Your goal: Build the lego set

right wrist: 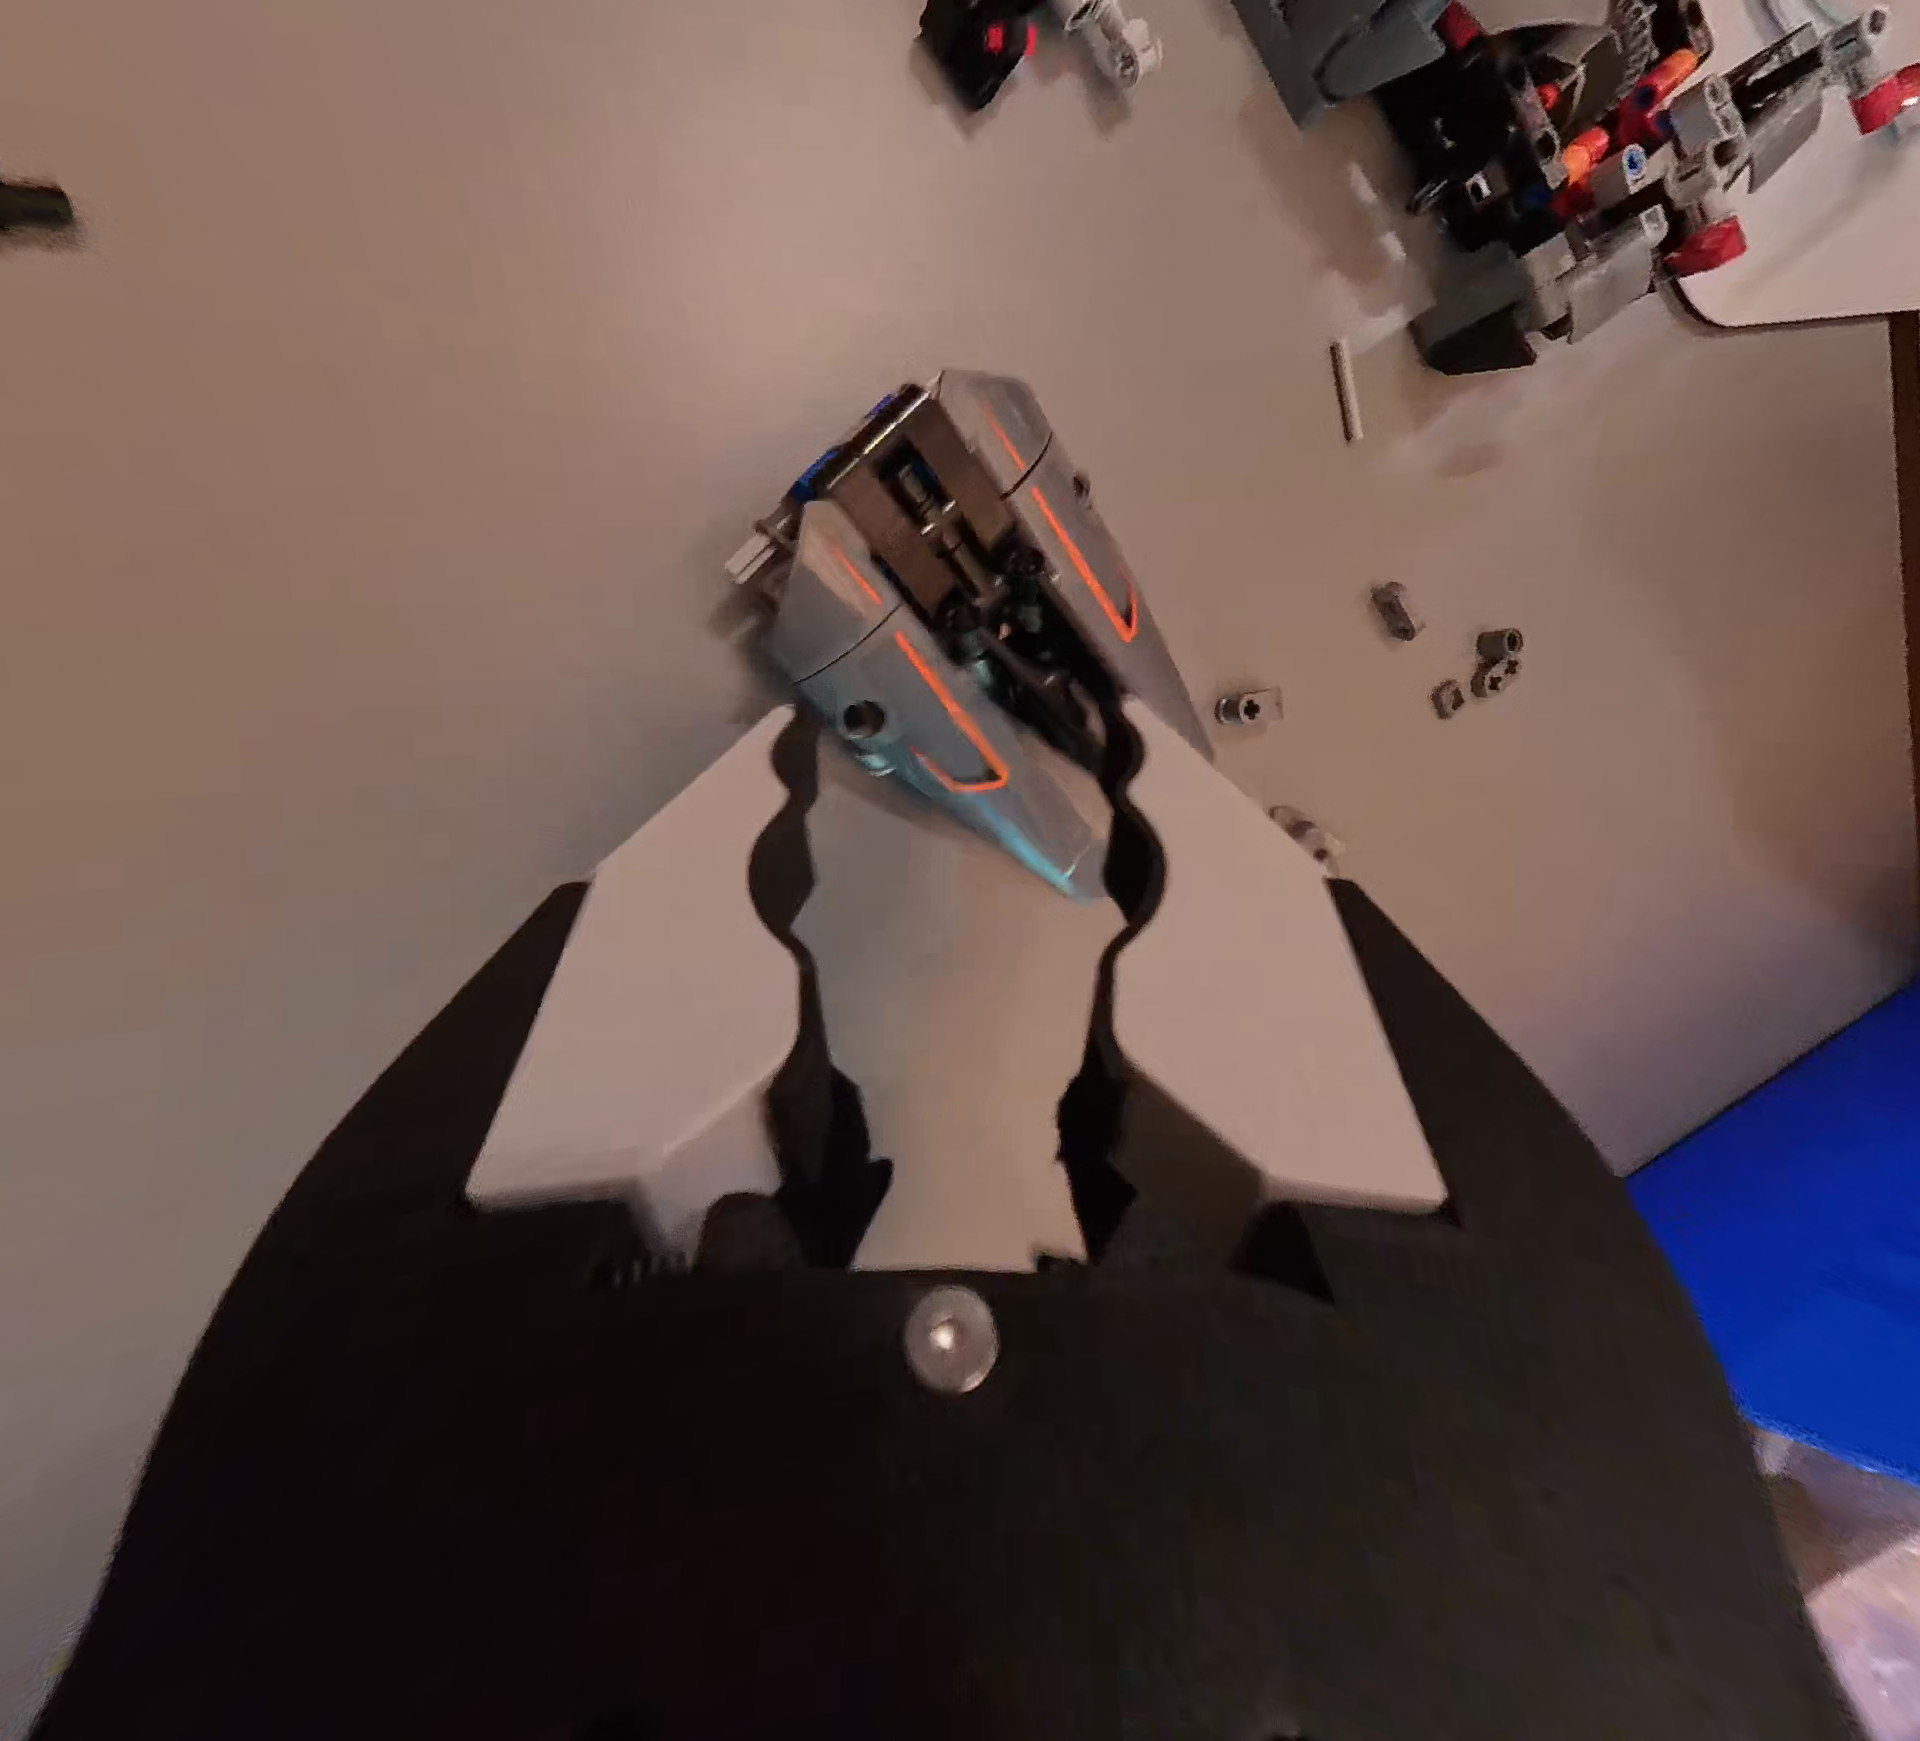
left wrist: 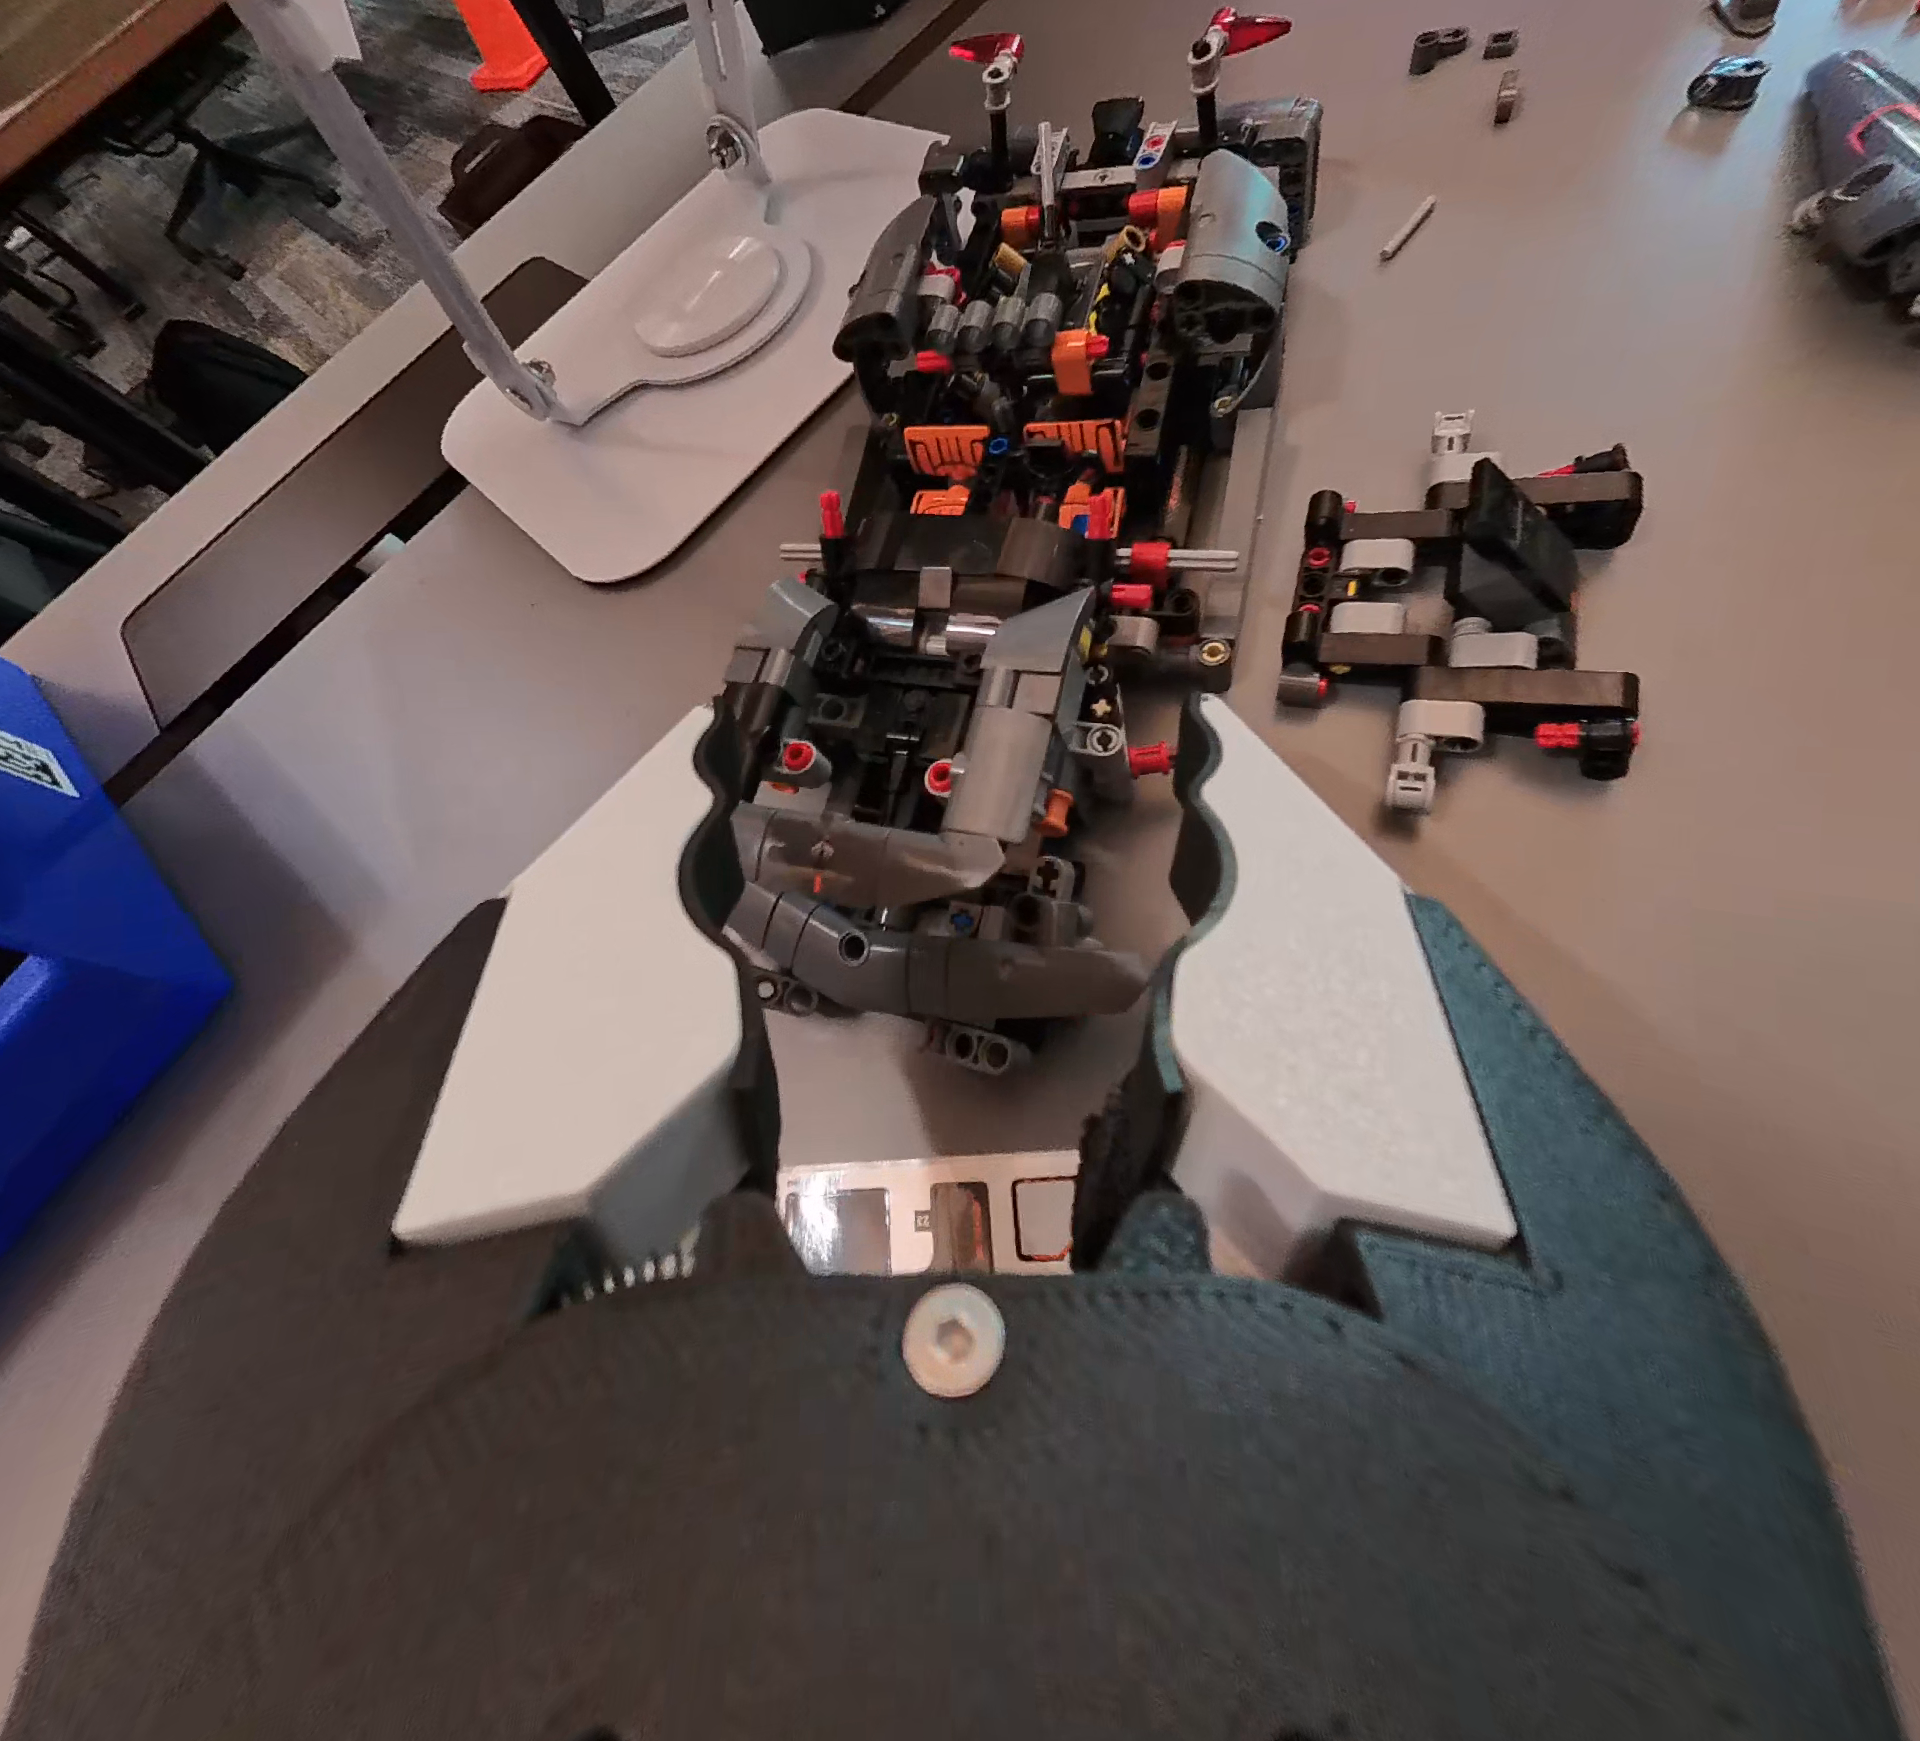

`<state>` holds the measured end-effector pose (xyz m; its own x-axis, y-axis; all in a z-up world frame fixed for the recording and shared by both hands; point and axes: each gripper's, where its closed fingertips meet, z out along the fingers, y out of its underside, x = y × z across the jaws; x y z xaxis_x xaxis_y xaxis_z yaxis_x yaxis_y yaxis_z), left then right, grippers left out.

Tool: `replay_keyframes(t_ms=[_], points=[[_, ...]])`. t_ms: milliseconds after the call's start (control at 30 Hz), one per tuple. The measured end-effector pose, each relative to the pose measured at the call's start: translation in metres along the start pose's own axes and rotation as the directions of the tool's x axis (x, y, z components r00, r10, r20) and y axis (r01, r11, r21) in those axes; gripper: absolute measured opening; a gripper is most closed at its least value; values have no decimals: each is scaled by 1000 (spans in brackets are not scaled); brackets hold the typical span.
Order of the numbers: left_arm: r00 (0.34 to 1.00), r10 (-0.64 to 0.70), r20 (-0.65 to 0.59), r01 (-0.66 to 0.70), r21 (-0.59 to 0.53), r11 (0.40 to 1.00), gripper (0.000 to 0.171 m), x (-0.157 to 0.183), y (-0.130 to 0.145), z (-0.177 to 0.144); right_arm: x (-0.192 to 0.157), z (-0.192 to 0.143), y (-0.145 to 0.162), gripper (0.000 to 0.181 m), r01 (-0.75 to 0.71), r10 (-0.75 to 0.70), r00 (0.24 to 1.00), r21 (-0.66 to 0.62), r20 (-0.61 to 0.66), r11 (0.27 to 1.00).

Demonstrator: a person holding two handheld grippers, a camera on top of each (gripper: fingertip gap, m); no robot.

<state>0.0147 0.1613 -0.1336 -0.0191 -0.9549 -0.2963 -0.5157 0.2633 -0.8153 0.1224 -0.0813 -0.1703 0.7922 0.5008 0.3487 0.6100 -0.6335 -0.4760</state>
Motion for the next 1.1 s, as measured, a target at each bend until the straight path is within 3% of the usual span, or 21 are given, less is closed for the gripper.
replay_keyframes(t_ms=[333, 533, 667, 800, 867, 967, 1100], points=[[1000, -1, 12, 1, 14, 1000, 82, -4, -2, -2, 5, 5, -4, 45, 15, -15, 999, -5, -44, 1000], [1000, 10, 12, -10, 25, 1000, 81, -3, -6, -4, -28, 2, -27, 48, 30, -35, 994, 50, 100, 998], [1000, 8, 11, -9, 35, 999, 81, -3, -8, -6, -30, -9, -50, 66, 14, -40, 985, 152, 166, 988], [1000, 4, 10, -5, 39, 999, 82, -4, -8, -6, -18, 2, -42, 105, 29, -44, 978, 79, 203, 996], [1000, 2, 7, -2, 41, 999, 82, -3, -8, -6, -17, 12, -38, 110, 66, -80, 972, 70, 221, 995], [1000, 1, 7, -1, 39, 999, 82, -4, -7, -6, -27, 23, -37, 108, 89, -108, 946, 76, 305, 993], [1000, -11, 3, 11, 35, 999, 82, -5, -5, -5, -35, 24, -39, 87, 49, -80, 918, 88, 390, 995]])
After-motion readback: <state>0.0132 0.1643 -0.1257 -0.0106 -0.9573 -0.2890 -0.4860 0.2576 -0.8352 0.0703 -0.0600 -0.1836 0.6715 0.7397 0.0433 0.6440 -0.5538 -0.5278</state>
